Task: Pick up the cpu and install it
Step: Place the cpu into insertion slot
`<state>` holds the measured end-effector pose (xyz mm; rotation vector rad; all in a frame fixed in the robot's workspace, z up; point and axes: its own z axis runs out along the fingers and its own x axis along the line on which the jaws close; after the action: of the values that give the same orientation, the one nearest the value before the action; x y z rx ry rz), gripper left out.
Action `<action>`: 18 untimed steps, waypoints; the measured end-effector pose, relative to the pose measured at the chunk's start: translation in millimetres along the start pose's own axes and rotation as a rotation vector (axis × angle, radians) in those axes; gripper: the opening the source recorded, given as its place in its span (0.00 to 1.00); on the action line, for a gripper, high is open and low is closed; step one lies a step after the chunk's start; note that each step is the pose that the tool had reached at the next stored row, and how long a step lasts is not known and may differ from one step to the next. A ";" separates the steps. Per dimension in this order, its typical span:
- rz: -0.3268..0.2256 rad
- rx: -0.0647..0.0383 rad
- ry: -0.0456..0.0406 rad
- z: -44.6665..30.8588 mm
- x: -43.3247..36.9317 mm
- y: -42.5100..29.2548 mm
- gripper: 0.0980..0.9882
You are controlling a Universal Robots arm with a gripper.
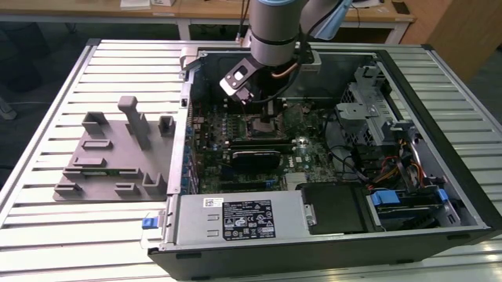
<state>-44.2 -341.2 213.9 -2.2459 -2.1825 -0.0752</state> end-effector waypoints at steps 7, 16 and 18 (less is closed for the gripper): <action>0.000 -0.004 -0.0006 -22.0 1.0 0.5 0.01; 0.000 -0.008 -0.0054 -39.7 2.1 1.0 0.01; 0.000 -0.008 -0.0064 -39.7 2.1 1.0 0.01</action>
<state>-44.3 -340.7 253.7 -2.2531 -2.1899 -0.0771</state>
